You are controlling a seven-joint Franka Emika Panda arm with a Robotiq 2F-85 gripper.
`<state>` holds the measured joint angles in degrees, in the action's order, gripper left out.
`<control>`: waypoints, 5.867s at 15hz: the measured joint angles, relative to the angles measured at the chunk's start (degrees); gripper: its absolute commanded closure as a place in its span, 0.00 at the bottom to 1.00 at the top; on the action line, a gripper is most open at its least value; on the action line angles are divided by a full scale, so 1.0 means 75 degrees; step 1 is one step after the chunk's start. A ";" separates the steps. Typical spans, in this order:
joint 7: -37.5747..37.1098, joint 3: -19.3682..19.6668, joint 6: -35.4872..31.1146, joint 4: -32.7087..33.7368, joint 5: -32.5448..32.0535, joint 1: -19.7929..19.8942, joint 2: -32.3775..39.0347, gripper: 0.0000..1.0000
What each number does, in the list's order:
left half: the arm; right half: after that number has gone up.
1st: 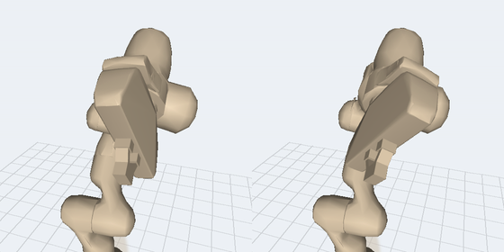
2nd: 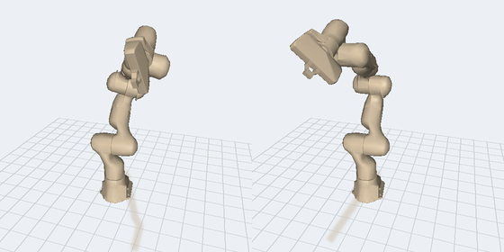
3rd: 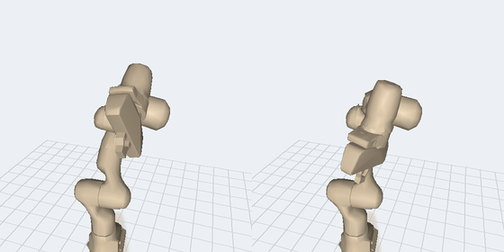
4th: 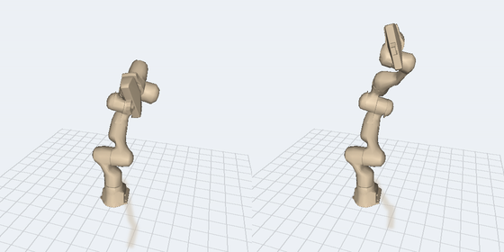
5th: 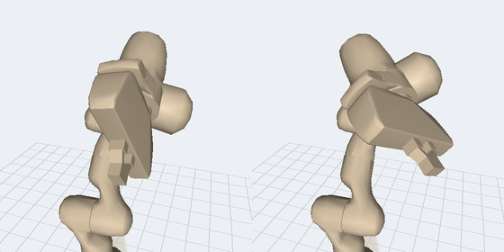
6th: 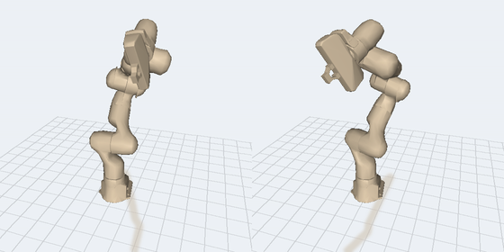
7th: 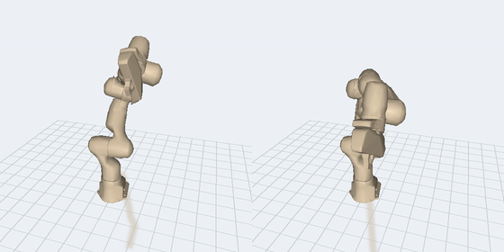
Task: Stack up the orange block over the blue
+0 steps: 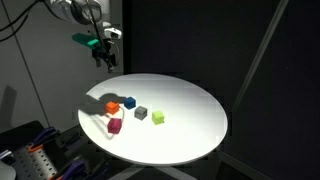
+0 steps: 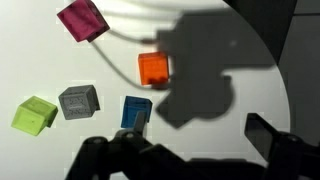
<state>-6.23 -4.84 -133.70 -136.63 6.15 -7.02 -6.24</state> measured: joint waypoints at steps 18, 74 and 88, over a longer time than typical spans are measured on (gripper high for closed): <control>-0.0186 -0.0081 -0.0848 0.0021 -0.0292 0.0001 0.1587 0.00; -0.0511 0.0726 -0.0409 0.1955 -0.0482 0.0327 0.3218 0.72; -0.0511 0.0725 -0.0406 0.3055 -0.0475 0.0335 0.4482 0.01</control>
<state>-10.06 0.60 -136.75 -113.71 2.59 -4.51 27.37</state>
